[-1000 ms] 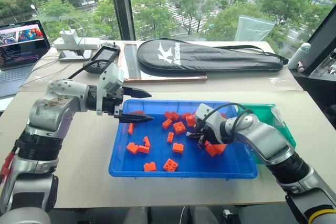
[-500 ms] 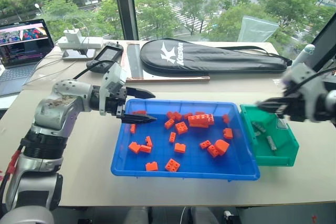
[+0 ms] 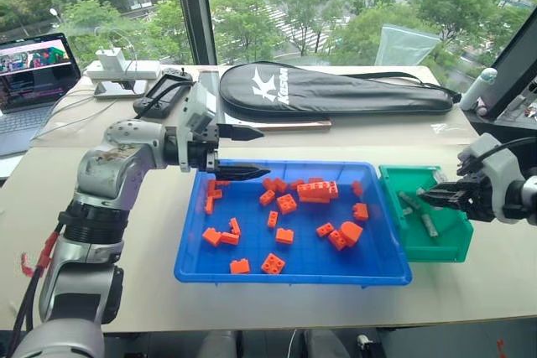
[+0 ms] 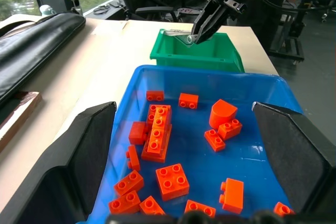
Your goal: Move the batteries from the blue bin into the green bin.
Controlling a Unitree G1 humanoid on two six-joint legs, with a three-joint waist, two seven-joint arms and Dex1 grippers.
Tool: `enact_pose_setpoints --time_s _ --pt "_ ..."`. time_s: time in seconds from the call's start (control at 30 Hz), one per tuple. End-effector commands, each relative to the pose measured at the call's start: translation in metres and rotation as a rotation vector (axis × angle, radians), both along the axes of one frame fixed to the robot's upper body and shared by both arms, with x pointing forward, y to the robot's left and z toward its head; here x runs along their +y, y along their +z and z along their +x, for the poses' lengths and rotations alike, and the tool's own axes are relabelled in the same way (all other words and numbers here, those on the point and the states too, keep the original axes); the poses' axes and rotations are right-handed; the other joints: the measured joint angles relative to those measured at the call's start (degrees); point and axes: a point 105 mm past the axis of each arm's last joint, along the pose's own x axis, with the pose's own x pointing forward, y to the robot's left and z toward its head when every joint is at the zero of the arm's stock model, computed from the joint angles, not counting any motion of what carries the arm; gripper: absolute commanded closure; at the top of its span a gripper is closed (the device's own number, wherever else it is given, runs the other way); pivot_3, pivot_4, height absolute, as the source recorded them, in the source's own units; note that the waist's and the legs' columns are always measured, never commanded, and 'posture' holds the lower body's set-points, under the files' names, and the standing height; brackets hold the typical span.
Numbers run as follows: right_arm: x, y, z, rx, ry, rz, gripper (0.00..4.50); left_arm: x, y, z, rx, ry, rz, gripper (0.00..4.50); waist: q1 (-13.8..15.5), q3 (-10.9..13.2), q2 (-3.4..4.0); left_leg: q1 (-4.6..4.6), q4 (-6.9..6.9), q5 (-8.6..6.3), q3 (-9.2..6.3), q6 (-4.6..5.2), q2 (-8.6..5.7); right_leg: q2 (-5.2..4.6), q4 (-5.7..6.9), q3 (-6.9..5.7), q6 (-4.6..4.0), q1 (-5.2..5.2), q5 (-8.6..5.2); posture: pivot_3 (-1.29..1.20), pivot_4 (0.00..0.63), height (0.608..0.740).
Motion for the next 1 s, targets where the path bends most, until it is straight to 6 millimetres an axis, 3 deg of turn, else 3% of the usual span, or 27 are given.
enact_pose_setpoints --time_s 0.03,0.13,0.2,0.37,0.57,0.73,1.0 --pt "-0.006 0.014 0.002 -0.064 -0.019 -0.033 1.64 -0.002 0.018 0.000 -0.104 0.027 0.000 0.00 -0.03 0.00 0.00 0.00 0.00 0.00 0.01 0.00 0.00 -0.01 0.00 0.00 0.00 0.00 0.00 0.00 0.150 0.729" --pt "-0.007 0.021 0.001 -0.092 0.001 -0.027 0.65 0.000 0.018 0.003 -0.116 0.056 0.007 0.00 -0.07 0.00 0.00 0.00 0.00 0.00 0.00 0.00 0.00 0.00 0.00 0.01 0.00 0.00 0.00 0.00 0.150 0.729" --pt "-0.010 0.036 0.001 -0.168 0.054 -0.027 0.03 0.004 0.018 0.007 -0.119 0.087 0.005 0.00 -0.05 0.00 0.00 0.00 0.00 0.00 0.00 0.00 0.00 0.00 -0.01 0.00 0.00 0.00 0.00 0.00 0.150 0.729" --pt "-0.021 0.070 -0.001 -0.395 0.070 0.056 0.03 0.017 0.020 0.015 -0.133 0.165 -0.013 0.00 -0.05 0.00 0.00 0.00 0.00 0.00 0.01 0.00 0.00 0.00 -0.02 0.00 0.00 0.01 0.00 0.00 0.150 0.729" --pt "-0.039 0.085 -0.010 -0.624 -0.031 0.271 0.03 0.044 0.009 0.034 -0.169 0.346 -0.033 0.00 -0.03 -0.01 0.00 0.05 -0.02 0.00 -0.05 0.00 0.00 0.00 -0.02 -0.02 0.00 0.08 0.00 0.00 0.150 0.729" --pt "-0.037 0.071 -0.011 -0.675 -0.010 0.293 0.03 0.065 -0.001 0.040 -0.133 0.438 -0.063 0.00 -0.06 -0.01 0.00 0.05 -0.02 0.00 -0.03 -0.01 -0.01 -0.01 0.00 -0.01 0.00 0.05 0.00 0.00 0.150 0.729" --pt "-0.023 0.057 -0.002 -0.673 0.009 0.319 0.03 0.073 -0.013 0.045 -0.043 0.448 -0.036 0.00 0.00 -0.01 0.02 0.05 -0.02 0.00 -0.03 -0.01 -0.02 -0.02 0.01 -0.02 0.00 0.07 0.00 0.00 0.150 0.729"
